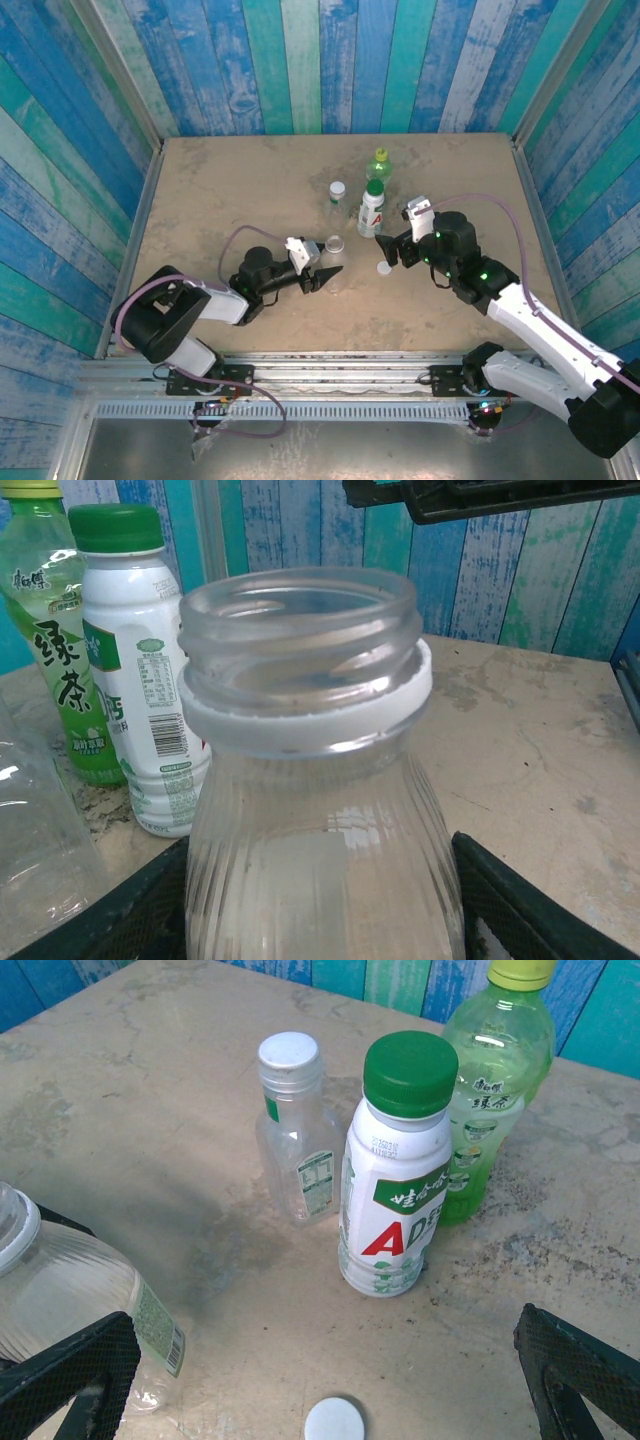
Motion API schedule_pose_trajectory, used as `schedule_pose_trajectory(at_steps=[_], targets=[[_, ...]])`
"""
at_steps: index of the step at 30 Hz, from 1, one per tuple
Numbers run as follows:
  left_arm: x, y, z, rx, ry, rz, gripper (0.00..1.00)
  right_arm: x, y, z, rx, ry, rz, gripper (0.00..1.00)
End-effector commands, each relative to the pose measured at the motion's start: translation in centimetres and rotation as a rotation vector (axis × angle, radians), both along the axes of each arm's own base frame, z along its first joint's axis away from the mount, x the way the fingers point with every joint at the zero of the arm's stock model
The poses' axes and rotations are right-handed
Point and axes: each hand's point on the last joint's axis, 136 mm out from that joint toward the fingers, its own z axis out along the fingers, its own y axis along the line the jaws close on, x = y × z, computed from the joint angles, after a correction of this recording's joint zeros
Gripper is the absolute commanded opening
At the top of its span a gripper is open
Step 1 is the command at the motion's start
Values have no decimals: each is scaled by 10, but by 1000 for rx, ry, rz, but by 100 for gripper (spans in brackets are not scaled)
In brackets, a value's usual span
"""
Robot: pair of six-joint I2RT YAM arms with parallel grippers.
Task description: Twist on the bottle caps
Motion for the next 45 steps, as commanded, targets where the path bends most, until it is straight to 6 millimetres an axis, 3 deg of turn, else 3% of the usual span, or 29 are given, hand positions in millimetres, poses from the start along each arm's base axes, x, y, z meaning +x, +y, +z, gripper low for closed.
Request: schedule_pose_trajectory(at_steps=[1,5,11,14,19,28,38,45], targets=[[-5,-6,-7,16,7,-45,56,1,0,4,7,-2,-13,100],[-18,-11,-7,21,-7,-127,56,5,-5,-9,-6,45,-62,99],[-30,-14,-6,25,-38,-192,56,4,-12,-52,-94,217,-125,96],[-31,-13,-7,28,-51,-194,56,2,-10,-74,-114,259,-136,91],[-33,-10,-5,23,-84,-186,56,-4,9,-113,-188,332,-95,82],[-32,-9,-9,32,-81,-174,55,-3,14,-158,-245,420,-99,71],[-30,-9,-10,37,-70,-172,55,-7,9,-191,-297,476,-108,63],[-32,-10,-11,34,-53,-184,55,-3,2,-197,-310,483,-158,57]])
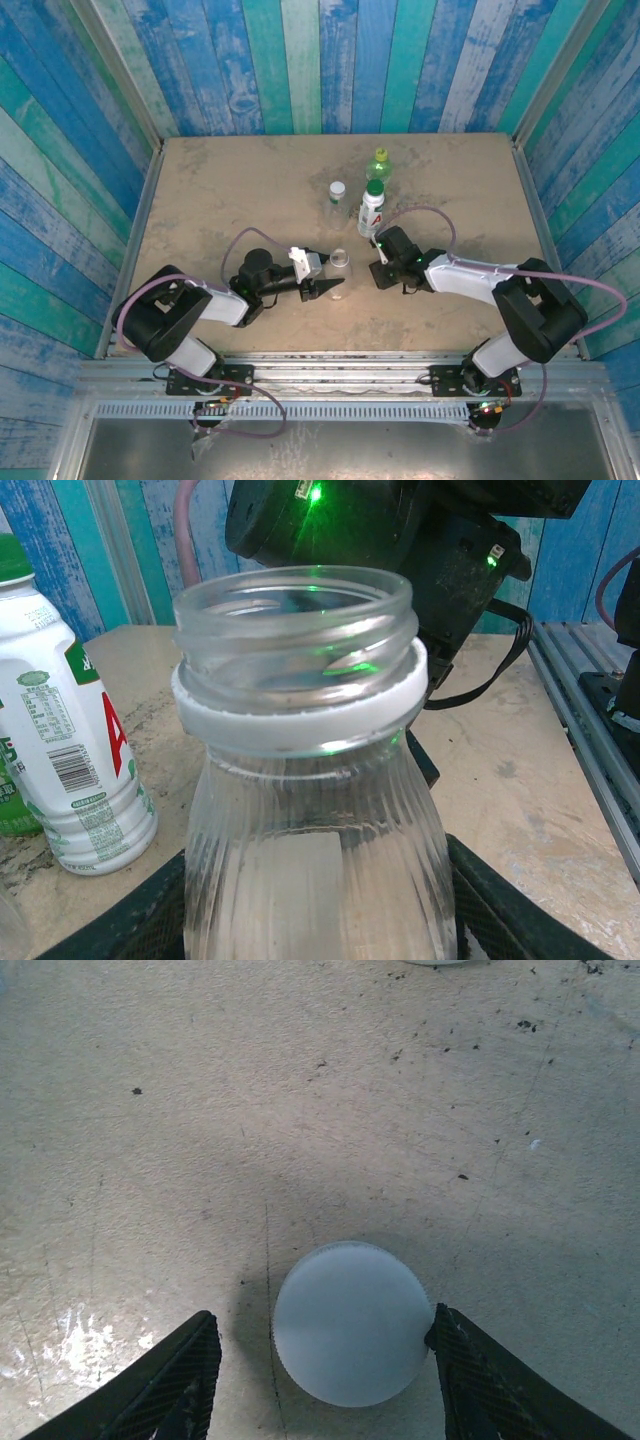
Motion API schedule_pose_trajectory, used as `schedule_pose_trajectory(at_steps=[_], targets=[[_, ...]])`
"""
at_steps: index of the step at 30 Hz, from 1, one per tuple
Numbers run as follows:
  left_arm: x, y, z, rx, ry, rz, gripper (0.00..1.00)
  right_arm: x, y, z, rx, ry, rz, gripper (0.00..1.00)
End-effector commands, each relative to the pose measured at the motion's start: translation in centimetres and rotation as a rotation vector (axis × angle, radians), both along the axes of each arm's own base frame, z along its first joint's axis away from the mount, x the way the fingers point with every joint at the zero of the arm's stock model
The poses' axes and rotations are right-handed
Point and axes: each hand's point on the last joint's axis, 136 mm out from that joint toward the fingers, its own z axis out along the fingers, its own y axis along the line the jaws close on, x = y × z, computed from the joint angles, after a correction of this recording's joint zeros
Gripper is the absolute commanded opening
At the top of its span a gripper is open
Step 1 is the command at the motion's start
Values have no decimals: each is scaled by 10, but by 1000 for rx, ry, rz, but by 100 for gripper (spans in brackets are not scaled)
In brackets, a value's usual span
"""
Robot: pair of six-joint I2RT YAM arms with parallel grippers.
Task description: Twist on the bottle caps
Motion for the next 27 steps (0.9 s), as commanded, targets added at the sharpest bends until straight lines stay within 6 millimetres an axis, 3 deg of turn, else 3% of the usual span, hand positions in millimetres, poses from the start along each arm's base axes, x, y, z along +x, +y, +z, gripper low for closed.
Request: schedule_pose_trajectory(at_steps=[1,8,17,22,27], targets=[[-2,-2,-9,15,24,-13,54,2,-7,-6,-15,2,-40,56],[-1,-3,-10,23,29,-17,54,5,-9,-12,-27,17,-50,55],[0,-4,-11,27,32,-20,55,5,-9,-8,-24,10,-49,42],[0,-4,-11,27,33,-20,55,4,-8,9,-10,-7,-38,39],[1,-5,-13,29,33,-19,55,0,-1,40,11,-32,-2,40]])
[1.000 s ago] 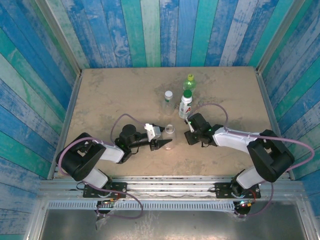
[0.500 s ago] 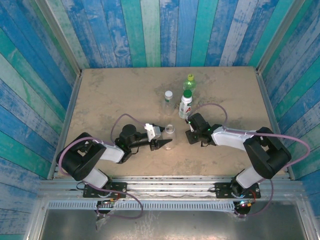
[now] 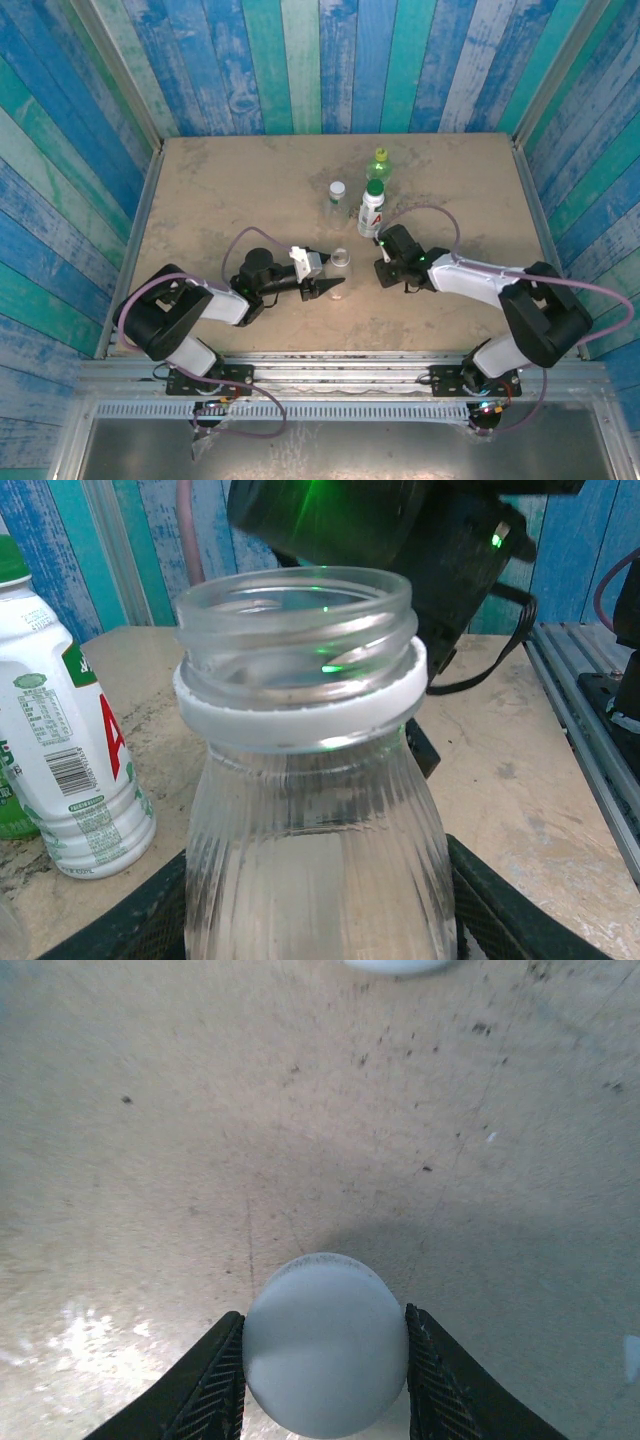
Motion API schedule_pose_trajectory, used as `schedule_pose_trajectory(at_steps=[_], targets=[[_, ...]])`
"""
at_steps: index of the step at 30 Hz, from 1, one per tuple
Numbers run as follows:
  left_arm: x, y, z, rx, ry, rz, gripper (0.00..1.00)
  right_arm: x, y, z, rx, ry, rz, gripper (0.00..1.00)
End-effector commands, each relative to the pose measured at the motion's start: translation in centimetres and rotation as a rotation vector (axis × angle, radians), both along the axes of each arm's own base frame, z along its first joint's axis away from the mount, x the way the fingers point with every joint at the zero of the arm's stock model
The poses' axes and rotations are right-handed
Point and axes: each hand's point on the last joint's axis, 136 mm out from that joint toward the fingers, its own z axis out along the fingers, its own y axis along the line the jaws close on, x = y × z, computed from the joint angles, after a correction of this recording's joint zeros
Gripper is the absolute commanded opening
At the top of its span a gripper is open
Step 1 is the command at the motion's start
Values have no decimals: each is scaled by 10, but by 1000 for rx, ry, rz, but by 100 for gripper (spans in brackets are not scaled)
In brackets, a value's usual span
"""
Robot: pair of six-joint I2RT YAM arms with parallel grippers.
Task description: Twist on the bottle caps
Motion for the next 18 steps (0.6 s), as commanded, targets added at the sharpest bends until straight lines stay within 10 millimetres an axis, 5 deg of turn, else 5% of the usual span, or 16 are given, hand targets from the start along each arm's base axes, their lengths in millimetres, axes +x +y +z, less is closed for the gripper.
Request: schedule_pose_trajectory(at_steps=[1,14,18], targets=[[0,-3,-12,29,33,-15,55,-2,6,31,14,-21,33,40],[1,-3,-15,41,32,-9,56,-31,55,159,157,-104,225,40],[2,-3,-15,44,32,-5,56,-44,74,182,148,-122,296,41]])
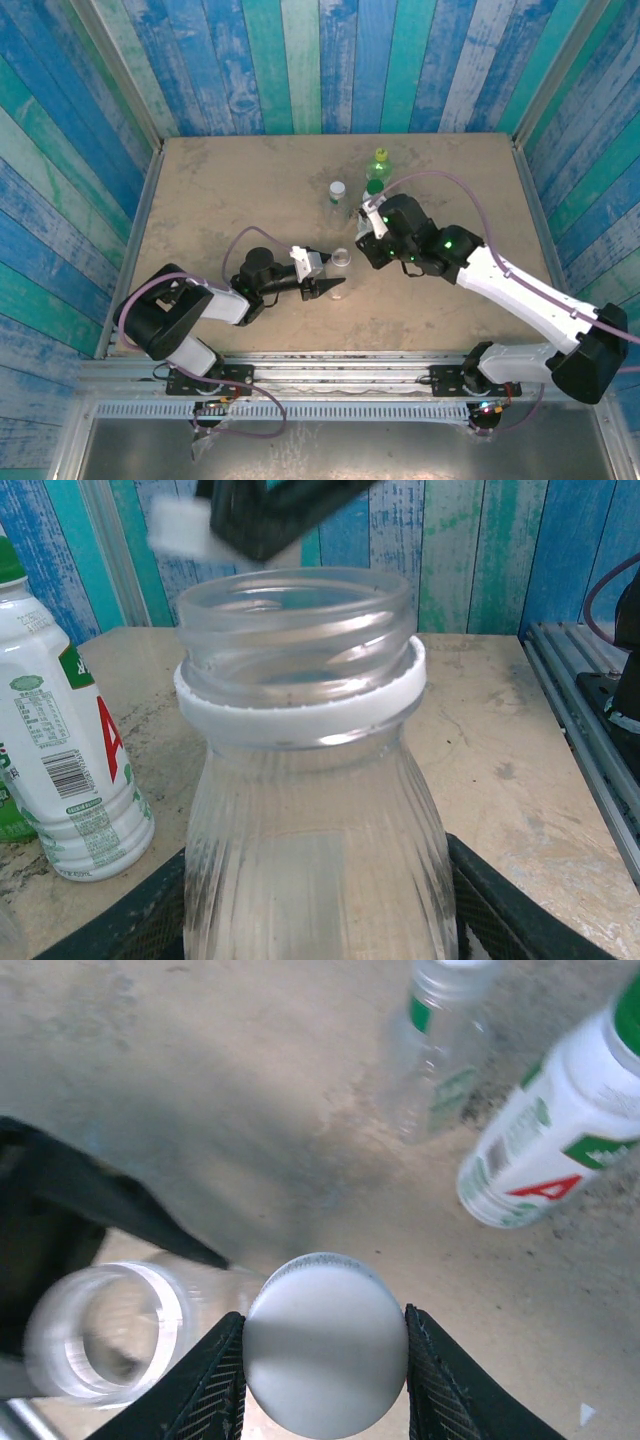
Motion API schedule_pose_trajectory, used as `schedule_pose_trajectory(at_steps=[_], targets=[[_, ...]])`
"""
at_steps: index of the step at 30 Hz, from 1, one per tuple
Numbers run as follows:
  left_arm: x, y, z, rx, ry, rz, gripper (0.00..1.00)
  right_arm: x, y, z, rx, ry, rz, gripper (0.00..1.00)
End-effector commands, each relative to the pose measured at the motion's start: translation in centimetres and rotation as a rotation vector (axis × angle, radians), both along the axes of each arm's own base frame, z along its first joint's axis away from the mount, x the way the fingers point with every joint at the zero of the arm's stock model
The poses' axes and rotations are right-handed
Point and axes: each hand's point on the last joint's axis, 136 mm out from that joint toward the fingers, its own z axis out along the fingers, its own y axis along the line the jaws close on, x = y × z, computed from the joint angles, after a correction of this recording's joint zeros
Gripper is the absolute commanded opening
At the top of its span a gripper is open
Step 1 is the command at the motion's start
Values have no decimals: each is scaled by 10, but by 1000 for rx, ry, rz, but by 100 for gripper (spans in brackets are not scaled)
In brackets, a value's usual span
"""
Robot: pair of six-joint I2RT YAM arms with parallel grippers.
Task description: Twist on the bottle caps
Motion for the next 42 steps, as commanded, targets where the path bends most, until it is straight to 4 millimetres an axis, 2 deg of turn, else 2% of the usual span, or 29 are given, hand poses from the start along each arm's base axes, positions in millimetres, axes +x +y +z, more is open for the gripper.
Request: schedule_pose_trajectory(at_steps=[1,5,14,23,31,37,42], targets=[[1,-2,-15,42,33,-3,56,-21,8,7,-49,29,72,41],[1,-2,-16,41,37,-7,56,-29,22,13,-47,30,117,41],[0,-2,-17,44,35,-9,56,-33,34,-7,-106,107,158,41],[-1,-2,-18,47,34,-9,57,-39,45,-14,-137,142,208,41],[0,-2,-18,49,36,-8,57,-48,47,-18,-167,150,244,42],[1,-2,-19,51,39,-6,57,-45,39,-16,-178,122,215,43],[1,-3,-20,52,43,-8,57,-45,40,-28,-204,134,236,43]])
